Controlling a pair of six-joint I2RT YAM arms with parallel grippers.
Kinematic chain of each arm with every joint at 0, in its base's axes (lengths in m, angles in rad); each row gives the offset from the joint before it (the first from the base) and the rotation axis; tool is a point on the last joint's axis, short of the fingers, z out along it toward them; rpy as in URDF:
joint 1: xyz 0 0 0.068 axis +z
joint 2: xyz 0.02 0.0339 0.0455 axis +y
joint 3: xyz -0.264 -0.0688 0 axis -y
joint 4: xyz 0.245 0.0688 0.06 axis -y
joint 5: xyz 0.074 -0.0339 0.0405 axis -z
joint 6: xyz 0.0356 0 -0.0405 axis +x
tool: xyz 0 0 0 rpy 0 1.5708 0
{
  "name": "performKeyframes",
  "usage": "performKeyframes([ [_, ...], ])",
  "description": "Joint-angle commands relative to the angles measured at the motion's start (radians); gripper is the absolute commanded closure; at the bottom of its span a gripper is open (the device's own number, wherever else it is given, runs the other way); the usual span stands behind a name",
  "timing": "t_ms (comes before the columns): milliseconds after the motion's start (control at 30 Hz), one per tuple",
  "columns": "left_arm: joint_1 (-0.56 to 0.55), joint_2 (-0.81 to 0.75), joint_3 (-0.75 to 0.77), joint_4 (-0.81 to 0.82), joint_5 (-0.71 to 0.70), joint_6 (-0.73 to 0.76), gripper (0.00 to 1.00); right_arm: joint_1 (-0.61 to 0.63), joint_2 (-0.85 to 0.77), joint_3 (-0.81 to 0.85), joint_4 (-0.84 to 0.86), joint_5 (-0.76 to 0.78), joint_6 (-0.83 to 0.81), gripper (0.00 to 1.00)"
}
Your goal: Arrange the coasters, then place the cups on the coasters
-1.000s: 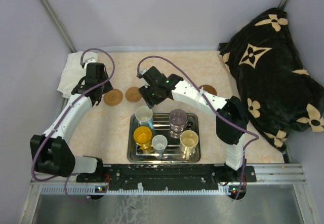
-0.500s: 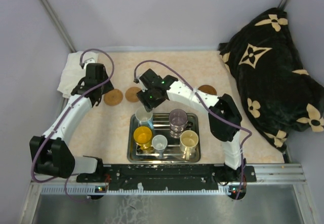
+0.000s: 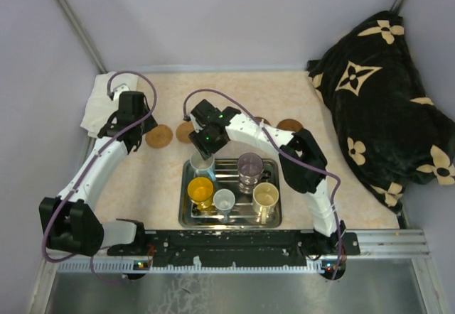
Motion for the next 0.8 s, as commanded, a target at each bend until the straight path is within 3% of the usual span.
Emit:
performKeyframes([
  [0,0.0,-0.015,-0.003,0.003,-0.015,-0.011,0.43,0.008,0.046,0.083,-0.016,-0.019,-0.029,0.54],
  [167,0.001,-0.016,-0.004,0.003,-0.022,-0.009,0.43,0.009,0.059,0.078,-0.022,-0.019,-0.029,0.67],
  [300,0.001,-0.01,-0.001,0.006,-0.024,-0.006,0.43,0.008,0.064,0.075,-0.029,-0.024,-0.027,1.0],
  [467,0.004,-0.001,0.003,0.011,-0.019,0.001,0.43,0.009,0.03,0.055,0.011,-0.006,-0.029,1.0],
  [600,0.006,0.005,0.003,0.014,-0.014,0.008,0.44,0.01,-0.033,0.045,0.098,0.108,-0.003,1.0],
  [767,0.007,0.006,0.001,0.023,-0.012,0.009,0.44,0.01,0.055,0.319,-0.003,0.275,-0.01,1.0],
])
